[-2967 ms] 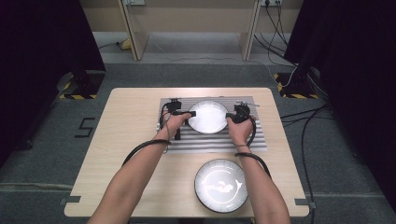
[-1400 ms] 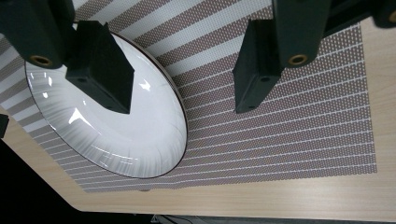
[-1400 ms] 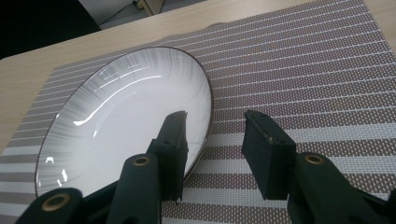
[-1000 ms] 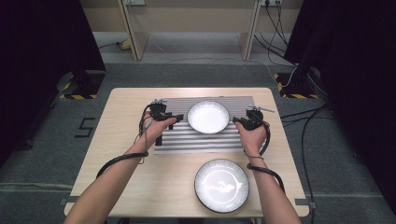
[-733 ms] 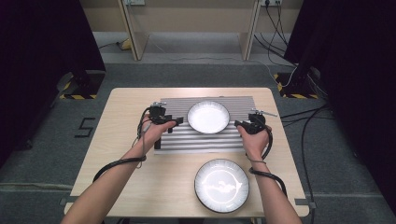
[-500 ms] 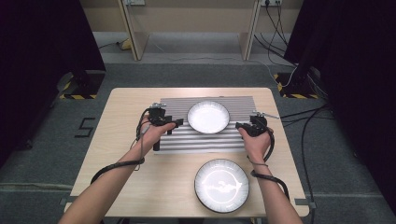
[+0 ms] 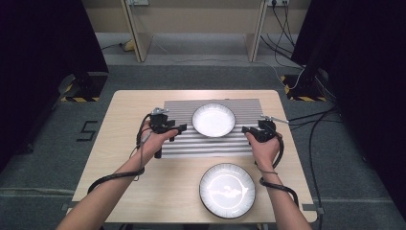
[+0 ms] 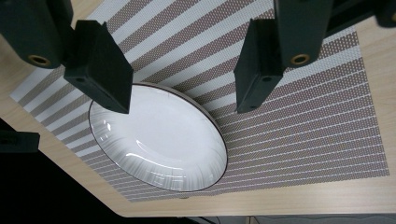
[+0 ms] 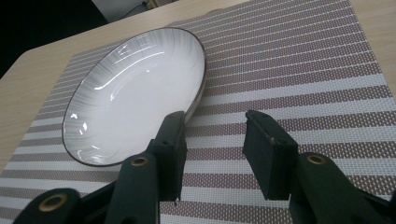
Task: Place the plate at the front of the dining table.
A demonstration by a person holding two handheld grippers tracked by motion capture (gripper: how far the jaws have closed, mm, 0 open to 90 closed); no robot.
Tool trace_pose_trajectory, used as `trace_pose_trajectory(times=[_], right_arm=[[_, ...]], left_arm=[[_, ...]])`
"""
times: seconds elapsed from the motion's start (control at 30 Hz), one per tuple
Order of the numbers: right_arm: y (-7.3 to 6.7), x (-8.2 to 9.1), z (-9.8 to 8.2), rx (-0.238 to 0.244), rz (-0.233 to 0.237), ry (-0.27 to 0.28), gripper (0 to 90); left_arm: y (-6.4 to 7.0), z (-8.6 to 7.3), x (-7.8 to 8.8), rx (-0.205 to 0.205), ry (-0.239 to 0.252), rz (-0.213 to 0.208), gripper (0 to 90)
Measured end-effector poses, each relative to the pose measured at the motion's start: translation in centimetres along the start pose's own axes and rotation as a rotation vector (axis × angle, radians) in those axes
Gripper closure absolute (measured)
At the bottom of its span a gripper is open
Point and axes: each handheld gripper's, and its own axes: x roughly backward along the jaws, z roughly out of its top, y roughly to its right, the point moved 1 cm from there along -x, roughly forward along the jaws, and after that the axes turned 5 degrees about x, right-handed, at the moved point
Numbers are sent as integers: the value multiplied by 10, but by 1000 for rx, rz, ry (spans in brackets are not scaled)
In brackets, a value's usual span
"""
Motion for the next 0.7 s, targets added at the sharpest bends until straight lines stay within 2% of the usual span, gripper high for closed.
trace_pose_trajectory(times=[0.1,0.5,0.7], right_arm=[[-1,3,-1,1,5,2,585],[-3,14,-8,-2,17,-4,578],[-3,22,-11,5,21,1,574]], left_arm=[[-1,-3,6,-16,-7,7,366],[-6,-15,25,-7,4,-11,365],[-9,-19,37,-15,11,-8,366]])
